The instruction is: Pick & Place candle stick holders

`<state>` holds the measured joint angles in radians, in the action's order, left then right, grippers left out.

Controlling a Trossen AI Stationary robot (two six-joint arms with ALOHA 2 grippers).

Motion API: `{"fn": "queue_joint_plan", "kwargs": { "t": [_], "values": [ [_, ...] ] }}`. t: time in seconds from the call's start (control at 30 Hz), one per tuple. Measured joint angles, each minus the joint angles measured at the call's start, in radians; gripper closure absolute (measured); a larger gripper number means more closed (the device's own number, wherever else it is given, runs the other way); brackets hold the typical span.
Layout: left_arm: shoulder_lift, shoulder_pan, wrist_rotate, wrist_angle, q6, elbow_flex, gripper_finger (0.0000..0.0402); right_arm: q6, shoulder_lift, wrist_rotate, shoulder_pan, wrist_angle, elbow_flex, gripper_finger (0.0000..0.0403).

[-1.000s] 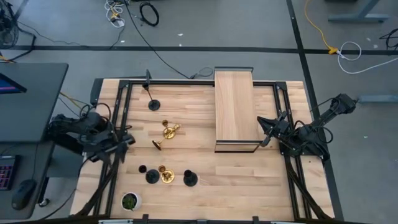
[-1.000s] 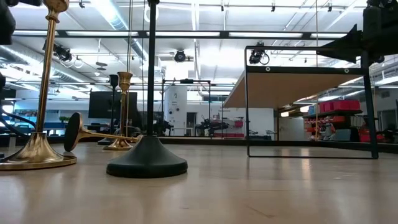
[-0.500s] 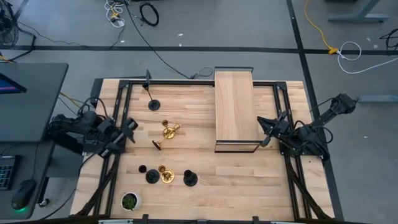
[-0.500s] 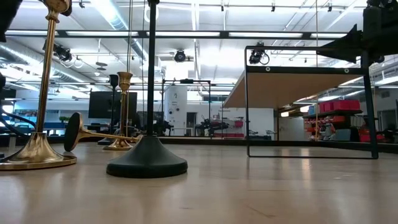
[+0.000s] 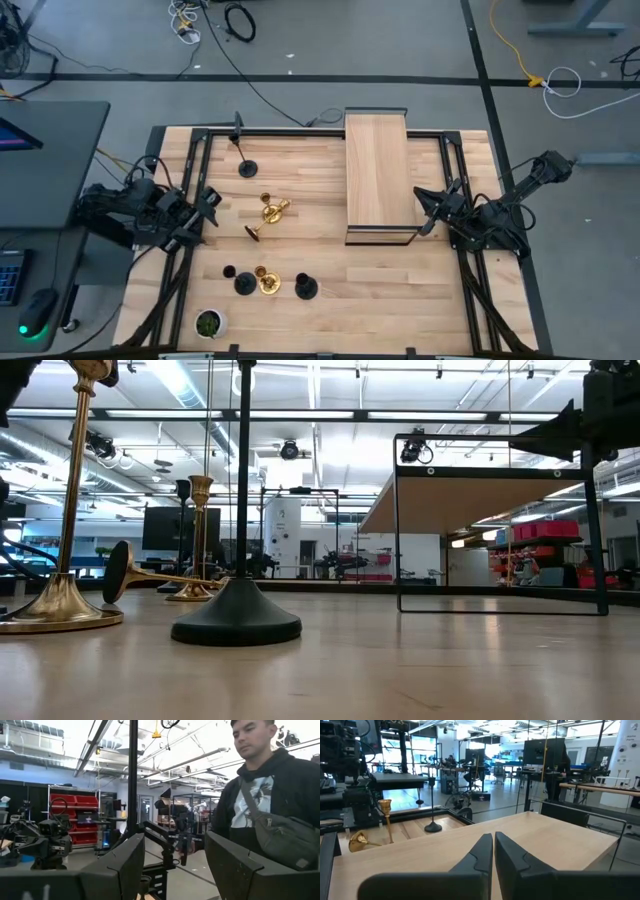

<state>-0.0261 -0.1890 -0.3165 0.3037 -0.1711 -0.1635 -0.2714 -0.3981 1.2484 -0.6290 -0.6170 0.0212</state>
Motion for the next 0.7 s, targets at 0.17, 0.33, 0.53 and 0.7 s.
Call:
{"fn": "queue_joint_plan", "kwargs": {
  "t": [0.17,0.33,0.53,0.7],
  "values": [
    [0.000,0.000,0.051,0.002,0.004,0.000,0.0193,0.043,0.000,-0.003,0.019,-0.142,0.000,0.0381],
    [0.000,0.000,0.054,0.000,0.011,0.000,0.0193,0.218,0.001,-0.076,0.025,-0.454,0.000,0.0381],
    [0.000,0.000,0.054,-0.002,0.011,0.000,0.0193,0.380,-0.037,-0.445,0.073,-0.452,0.031,0.0381],
    [0.000,0.000,0.052,0.000,0.010,0.000,0.0193,0.368,-0.184,-0.633,0.094,-0.414,0.206,0.0381]
  ]
}}
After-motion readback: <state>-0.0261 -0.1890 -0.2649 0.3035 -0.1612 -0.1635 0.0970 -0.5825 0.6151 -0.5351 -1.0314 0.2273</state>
